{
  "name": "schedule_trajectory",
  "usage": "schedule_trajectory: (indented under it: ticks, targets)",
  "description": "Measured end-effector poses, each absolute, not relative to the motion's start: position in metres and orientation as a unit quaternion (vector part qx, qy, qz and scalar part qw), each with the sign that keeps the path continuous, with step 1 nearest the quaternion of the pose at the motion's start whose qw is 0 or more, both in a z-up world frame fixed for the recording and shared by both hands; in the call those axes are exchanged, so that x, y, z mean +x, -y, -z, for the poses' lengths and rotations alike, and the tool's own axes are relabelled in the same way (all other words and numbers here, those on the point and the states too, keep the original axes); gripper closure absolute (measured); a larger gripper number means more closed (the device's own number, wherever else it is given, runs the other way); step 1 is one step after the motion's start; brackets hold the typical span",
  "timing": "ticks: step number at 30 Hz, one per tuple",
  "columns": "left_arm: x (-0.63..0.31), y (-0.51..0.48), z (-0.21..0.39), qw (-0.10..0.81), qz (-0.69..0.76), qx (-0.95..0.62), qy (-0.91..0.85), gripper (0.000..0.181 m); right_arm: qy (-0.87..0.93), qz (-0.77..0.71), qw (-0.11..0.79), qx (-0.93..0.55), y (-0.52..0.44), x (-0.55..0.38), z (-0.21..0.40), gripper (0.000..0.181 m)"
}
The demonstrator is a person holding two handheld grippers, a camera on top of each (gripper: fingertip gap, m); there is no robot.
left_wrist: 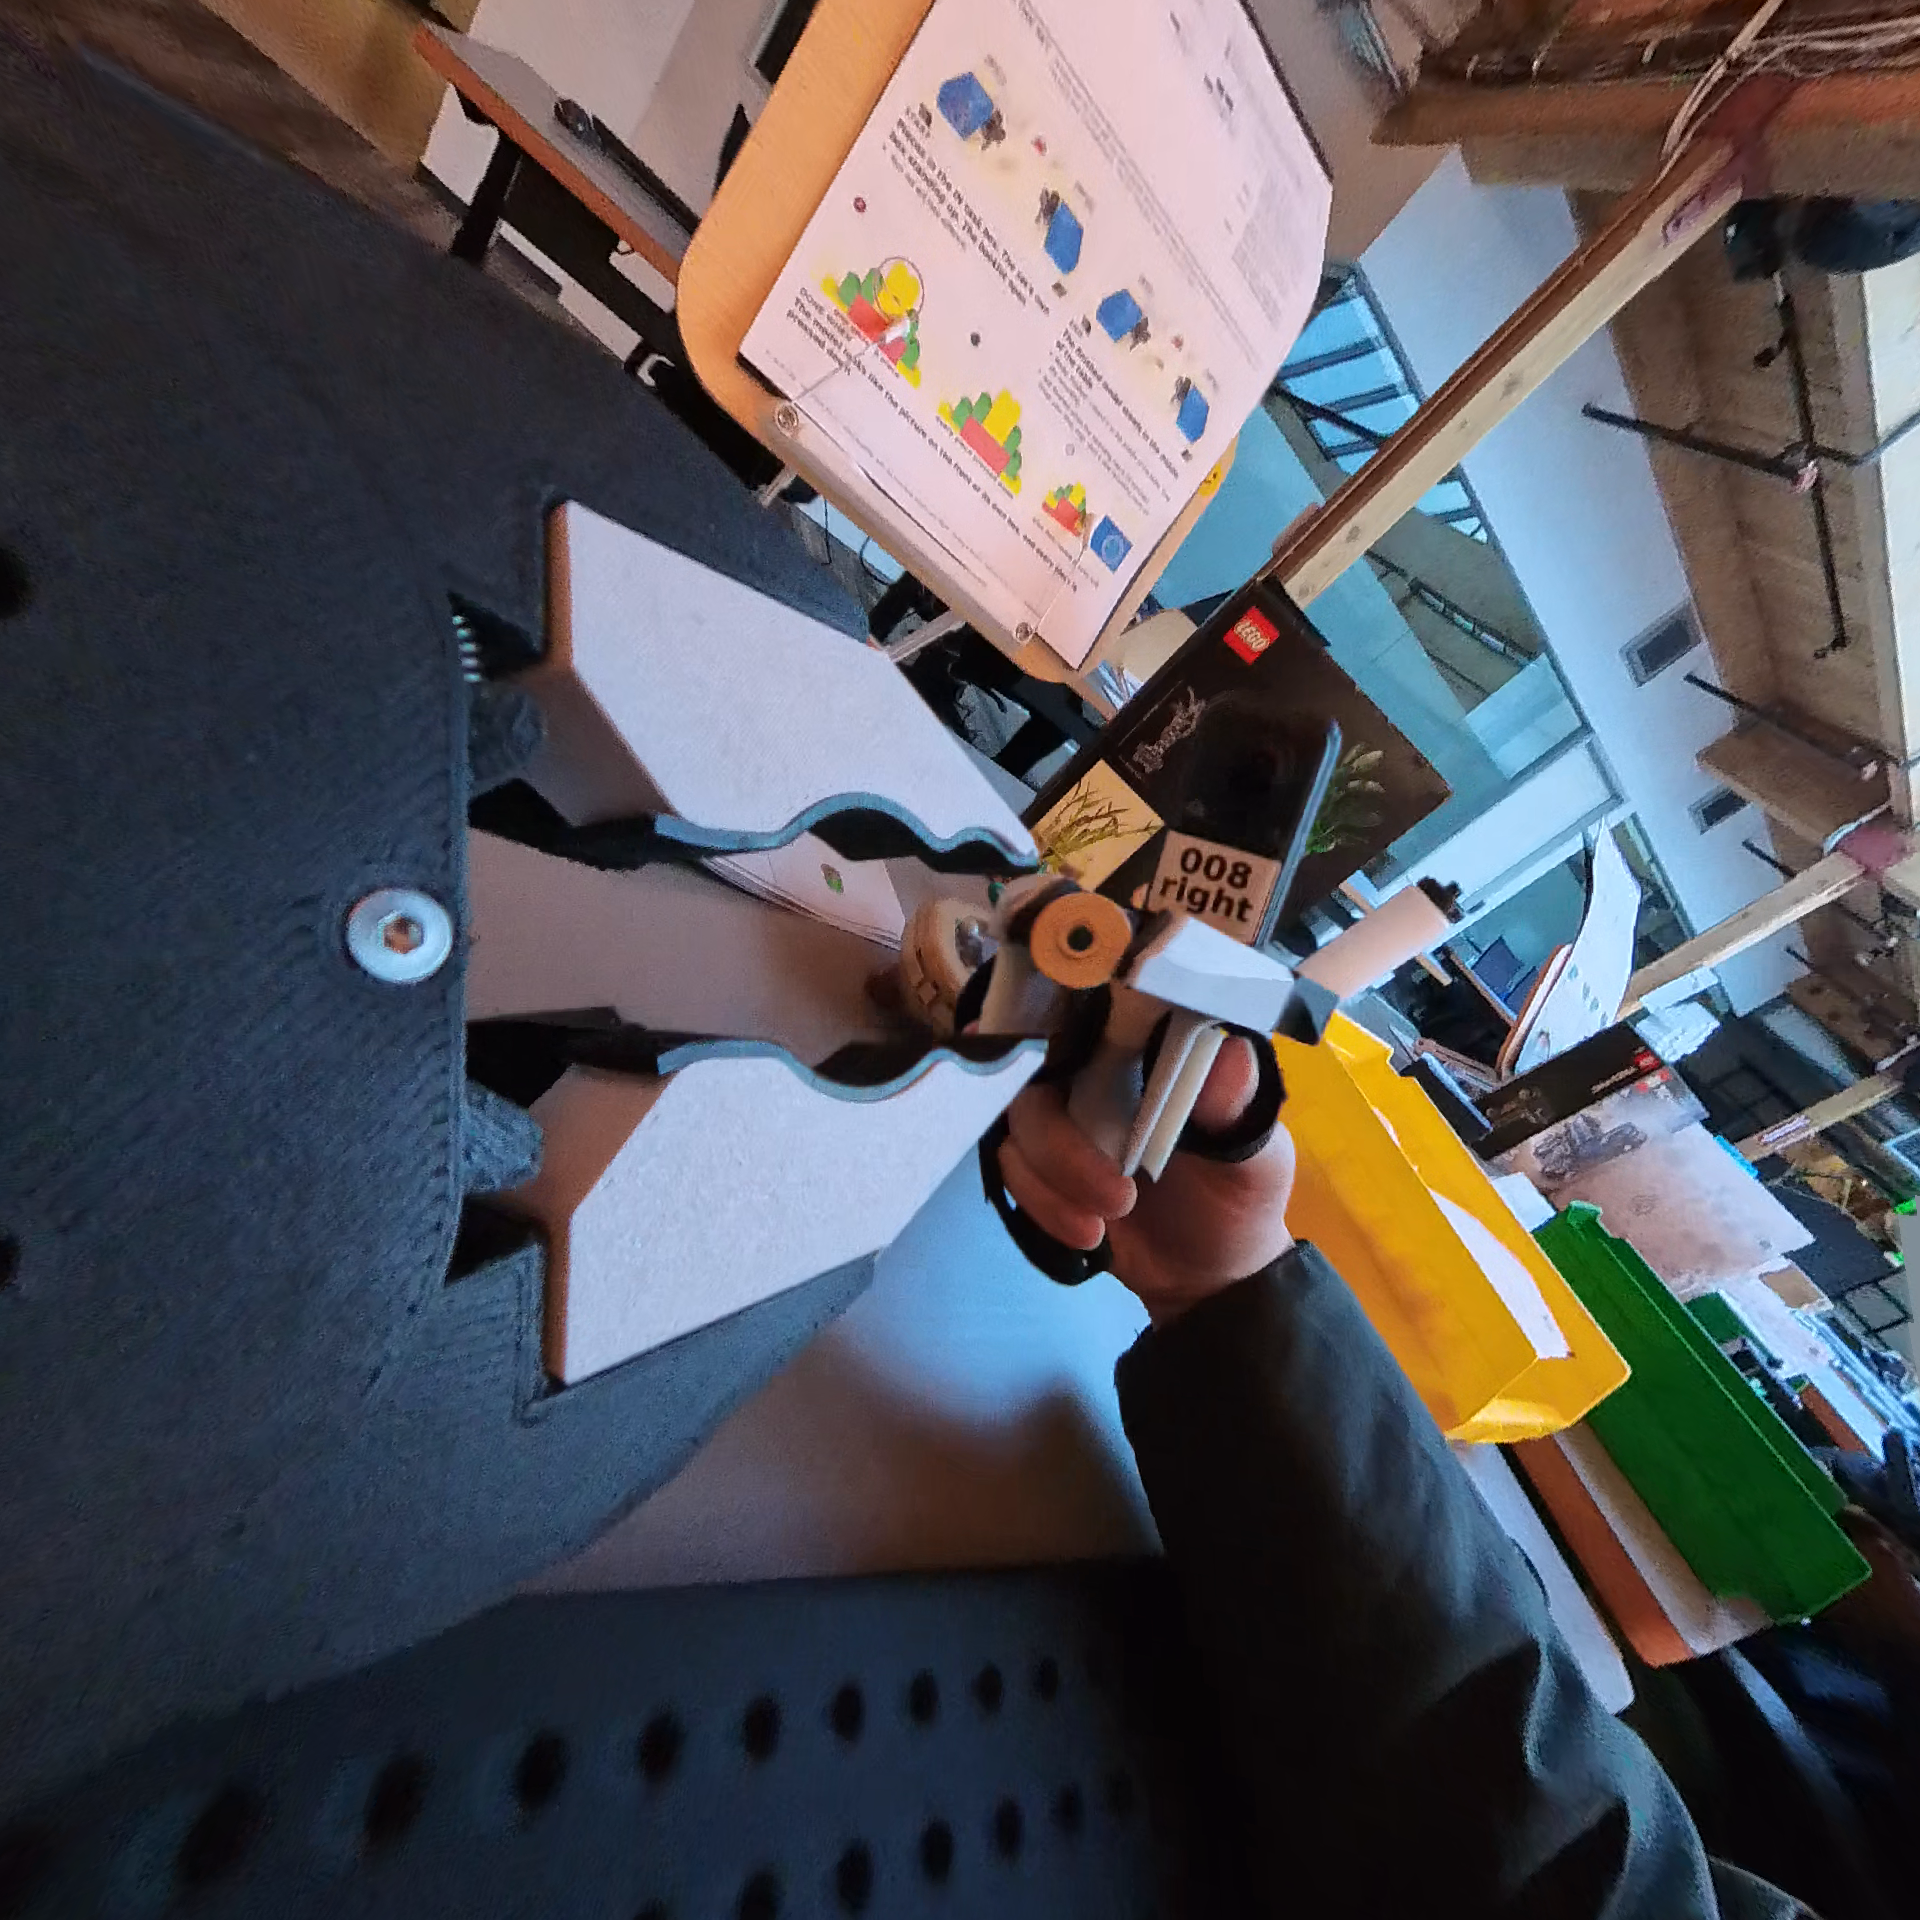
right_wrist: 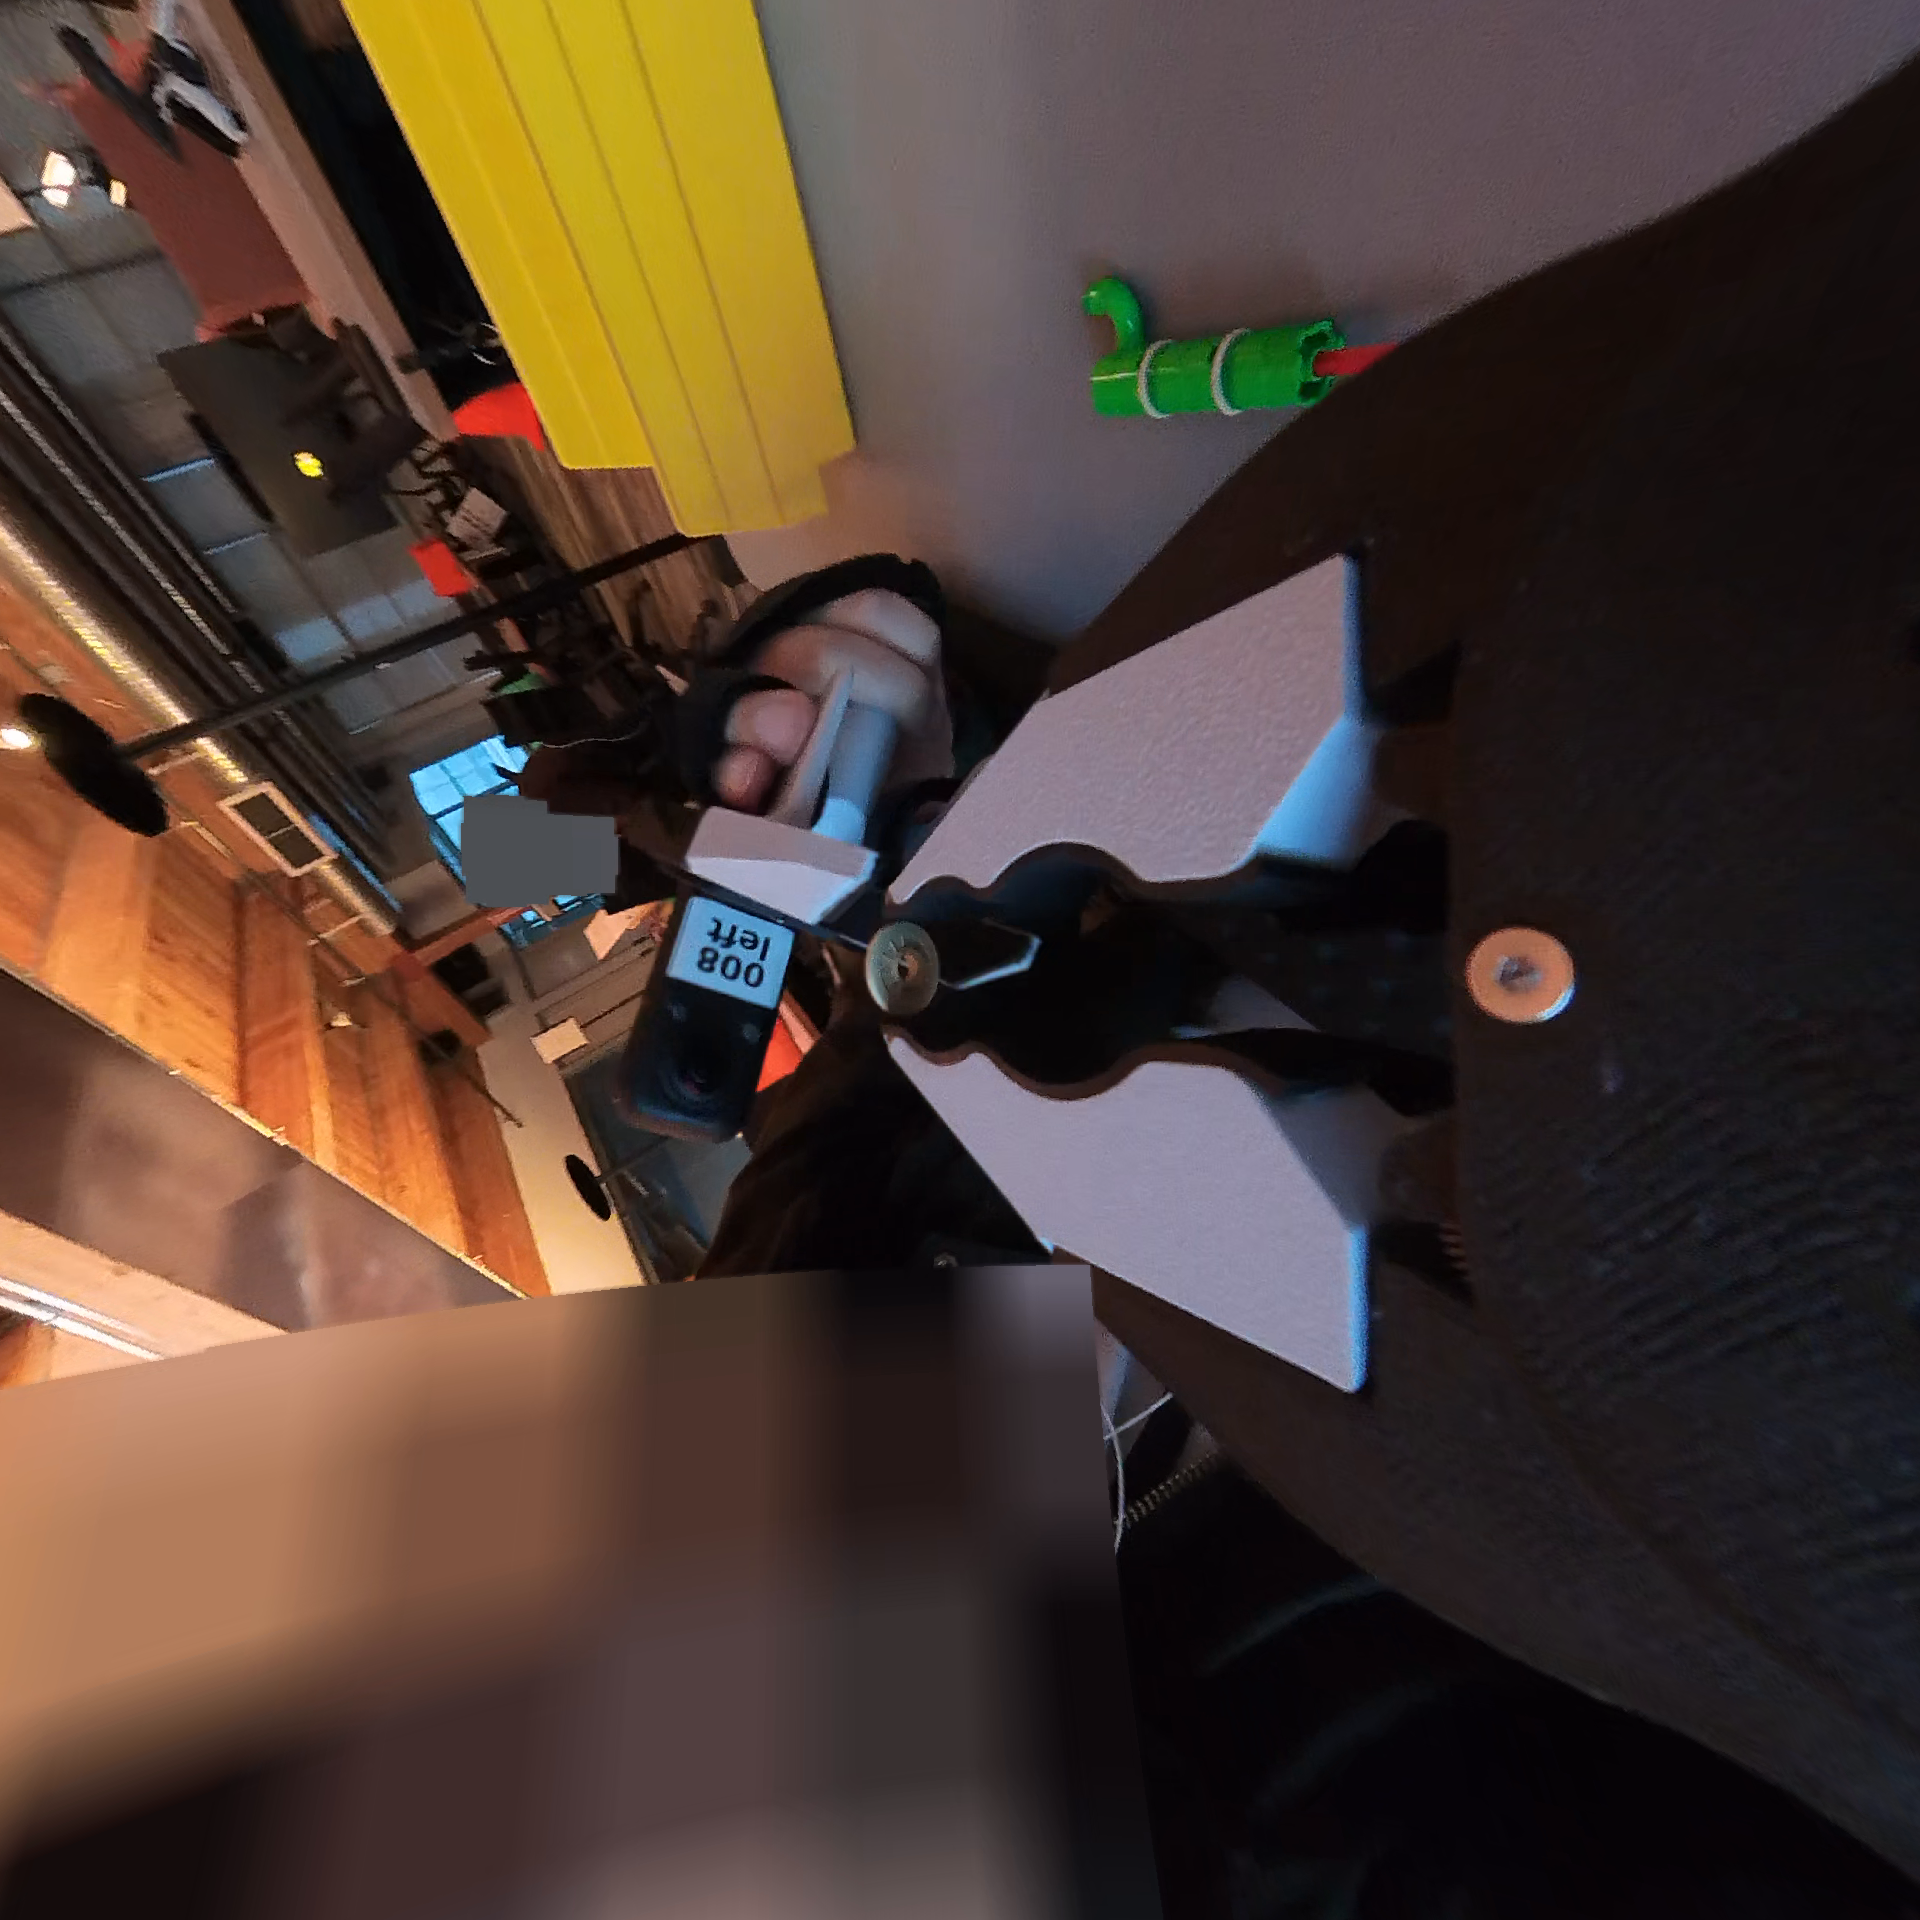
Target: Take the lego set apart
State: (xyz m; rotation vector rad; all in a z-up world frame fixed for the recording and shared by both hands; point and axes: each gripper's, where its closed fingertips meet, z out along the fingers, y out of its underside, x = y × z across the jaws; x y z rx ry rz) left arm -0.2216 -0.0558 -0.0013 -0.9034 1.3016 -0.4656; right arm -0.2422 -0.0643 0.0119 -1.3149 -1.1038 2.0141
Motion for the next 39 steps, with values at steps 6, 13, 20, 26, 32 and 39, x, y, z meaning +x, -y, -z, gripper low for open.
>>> schedule_trajectory:
  ticks: [6,13,20,26,32,39]
  targets:
    - [-0.22,0.064,0.003,0.68,0.203,-0.379,-0.595,0.166,0.42,-0.715,0.231,-0.51,0.066,-0.249,0.004,0.166]
    - [-0.245,0.017,0.001,0.698,0.108,-0.429,-0.563,0.165,0.393,-0.689,0.286,-0.537,0.043,-0.248,0.007,0.142]
    - [-0.533,-0.12,-0.025,0.634,-0.267,-0.712,-0.14,0.166,0.368,-0.636,0.368,-0.57,0.009,-0.236,0.009,0.148]
    - [-0.607,-0.121,0.05,0.496,-0.201,-0.845,-0.024,0.14,0.378,-0.625,0.358,-0.582,0.01,-0.239,0.018,0.149]
    - [-0.55,-0.109,-0.039,0.692,-0.159,-0.701,-0.06,0.148,0.39,-0.601,0.347,-0.605,0.008,-0.244,0.032,0.149]
    - [-0.299,-0.037,0.026,0.616,0.06,-0.582,-0.528,0.149,0.456,-0.492,0.326,-0.666,0.006,-0.252,0.081,0.148]
